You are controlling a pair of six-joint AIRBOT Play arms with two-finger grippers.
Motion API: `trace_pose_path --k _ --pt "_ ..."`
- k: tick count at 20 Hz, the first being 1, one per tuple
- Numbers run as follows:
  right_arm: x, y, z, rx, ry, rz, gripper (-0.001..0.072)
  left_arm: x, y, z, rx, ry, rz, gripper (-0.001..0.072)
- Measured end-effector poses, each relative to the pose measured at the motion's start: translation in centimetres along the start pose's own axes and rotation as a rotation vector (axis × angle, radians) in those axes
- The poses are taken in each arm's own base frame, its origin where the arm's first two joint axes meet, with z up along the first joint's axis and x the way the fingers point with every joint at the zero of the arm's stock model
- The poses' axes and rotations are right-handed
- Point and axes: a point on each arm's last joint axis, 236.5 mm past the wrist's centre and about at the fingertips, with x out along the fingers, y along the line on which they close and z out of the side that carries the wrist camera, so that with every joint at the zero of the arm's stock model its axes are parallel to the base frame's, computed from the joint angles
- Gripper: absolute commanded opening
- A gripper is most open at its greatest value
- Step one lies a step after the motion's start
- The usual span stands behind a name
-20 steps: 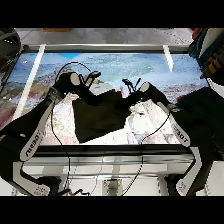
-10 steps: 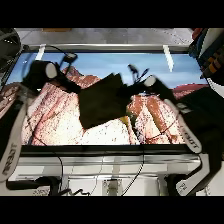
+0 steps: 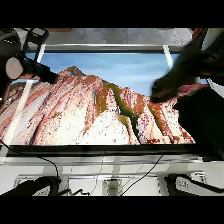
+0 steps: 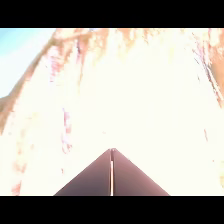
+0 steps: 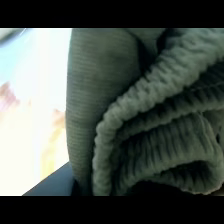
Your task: Fold the clothes and pants, and hang the long-sleeved shirts on hangers.
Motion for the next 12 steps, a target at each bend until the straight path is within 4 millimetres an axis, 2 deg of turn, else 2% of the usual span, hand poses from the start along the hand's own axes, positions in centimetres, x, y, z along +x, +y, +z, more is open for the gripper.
trace_pose_path --k 2,4,6,8,9,10,11,12 --pt "-5.8 -5.0 1.4 0.048 -0.077 -0.156 0.0039 -0.4 0.2 0.1 -0.002 -0.009 0.005 0.0019" --pt "-11.2 -10.1 1.2 0.135 -0.119 -0.328 0.0039 -0.7 0.3 0.1 -0.002 -0.013 0.009 0.0019" --pt "-15.9 -15.1 -0.9 0.273 -0.11 -0.499 0.0039 -0.8 0.4 0.2 -0.002 -0.015 0.011 0.0019" --pt "-19.9 -18.8 -3.8 0.414 -0.083 -0.637 0.0041 -0.9 0.4 0.2 -0.003 -0.016 0.011 0.0019" --pt "-21.5 -20.0 -4.9 0.468 -0.076 -0.688 0.0086 -0.9 0.4 0.2 -0.003 -0.017 0.012 0.0019" --pt "-23.0 -21.1 -6.0 0.519 -0.075 -0.731 0.0213 -0.9 0.4 0.2 -0.003 -0.017 0.012 0.0019" --pt "-24.2 -22.0 -6.8 0.556 -0.074 -0.77 0.0381 -0.9 0.4 0.2 -0.003 -0.017 0.012 0.0019" --pt "-25.1 -22.6 -7.3 0.585 -0.079 -0.798 0.0485 -0.9 0.4 0.2 -0.003 -0.017 0.012 0.0019"
